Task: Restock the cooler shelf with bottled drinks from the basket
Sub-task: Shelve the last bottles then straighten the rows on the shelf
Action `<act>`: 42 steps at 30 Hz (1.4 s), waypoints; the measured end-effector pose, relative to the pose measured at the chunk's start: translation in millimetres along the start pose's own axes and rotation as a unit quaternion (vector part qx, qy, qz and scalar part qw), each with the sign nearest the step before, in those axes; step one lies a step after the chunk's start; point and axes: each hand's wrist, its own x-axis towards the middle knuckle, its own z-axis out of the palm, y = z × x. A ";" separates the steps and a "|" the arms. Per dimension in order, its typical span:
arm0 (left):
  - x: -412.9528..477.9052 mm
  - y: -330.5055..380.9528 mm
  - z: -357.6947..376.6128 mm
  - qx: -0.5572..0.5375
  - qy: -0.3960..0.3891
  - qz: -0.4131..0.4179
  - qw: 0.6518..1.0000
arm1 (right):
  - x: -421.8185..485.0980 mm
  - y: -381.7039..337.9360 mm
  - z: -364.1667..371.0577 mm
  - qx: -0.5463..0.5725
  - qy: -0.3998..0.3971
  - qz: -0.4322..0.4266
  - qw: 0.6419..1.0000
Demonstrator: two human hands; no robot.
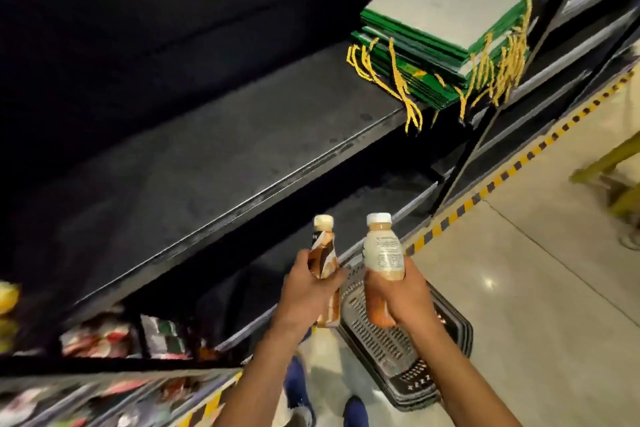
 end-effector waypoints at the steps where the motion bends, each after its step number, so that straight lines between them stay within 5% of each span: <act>1: -10.8 0.7 -15.2 -0.024 0.025 0.003 0.999 | -4.9 -13.6 9.2 0.003 -0.021 -0.011 1.000; 9: -127.6 -3.0 -162.4 -0.140 0.221 0.068 0.963 | -91.9 -113.2 107.6 0.013 -0.159 -0.146 0.976; 21: -322.6 -97.4 -345.4 -0.217 0.414 0.131 0.874 | -329.3 -160.9 258.8 0.068 -0.386 -0.269 0.880; 31: -413.9 -163.6 -456.5 -0.183 0.463 0.172 0.850 | -452.7 -147.3 359.5 0.100 -0.403 -0.290 0.862; 42: -405.4 -184.9 -571.6 -0.206 0.467 0.223 0.831 | -484.8 -195.1 439.4 0.118 -0.366 -0.340 0.858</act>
